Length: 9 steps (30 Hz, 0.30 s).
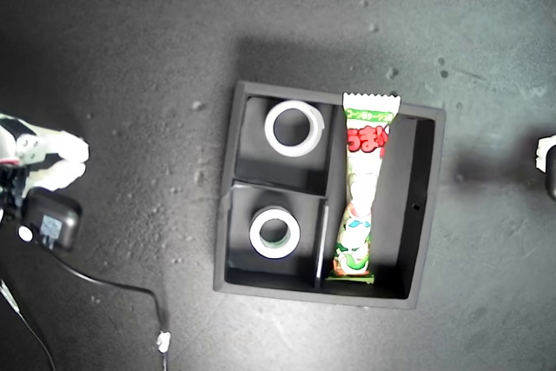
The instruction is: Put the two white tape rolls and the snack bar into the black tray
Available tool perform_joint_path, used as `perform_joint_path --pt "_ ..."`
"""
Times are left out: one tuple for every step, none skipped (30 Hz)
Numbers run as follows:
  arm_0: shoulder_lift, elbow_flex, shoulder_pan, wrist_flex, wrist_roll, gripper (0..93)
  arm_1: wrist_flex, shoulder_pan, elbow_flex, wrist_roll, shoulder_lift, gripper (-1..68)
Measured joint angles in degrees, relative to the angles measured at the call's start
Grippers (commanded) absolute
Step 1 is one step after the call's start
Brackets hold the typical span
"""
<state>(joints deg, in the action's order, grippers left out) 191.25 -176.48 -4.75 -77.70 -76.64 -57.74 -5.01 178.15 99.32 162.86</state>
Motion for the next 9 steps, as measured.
perform_joint_path --pt "0.0 0.0 0.0 0.0 0.0 0.2 -0.2 -0.1 0.0 0.4 0.0 0.0" --pt "0.0 0.0 0.0 0.0 0.0 0.2 -0.2 -0.1 0.0 0.5 0.0 0.0" --pt "0.0 0.0 0.0 0.0 0.0 0.2 -0.2 -0.1 0.0 0.8 0.0 0.0" --pt "0.0 0.0 0.0 -0.1 0.0 0.2 -0.2 -0.1 0.0 0.9 0.0 0.0" --pt "0.0 0.0 0.0 -0.1 0.0 0.2 -0.2 -0.1 0.0 0.9 0.0 0.0" --pt "0.0 0.0 0.0 -0.1 0.0 0.2 -0.2 -0.1 0.0 0.9 0.0 0.0" --pt "0.0 0.0 0.0 -0.1 0.0 0.2 -0.2 -0.1 0.0 0.9 0.0 0.0" --pt "0.0 0.0 0.0 -0.1 0.0 0.2 -0.2 -0.1 0.0 0.9 0.0 0.0" --pt "0.0 0.0 0.0 -0.1 0.1 0.2 -0.2 -0.1 0.0 0.9 0.0 0.0"
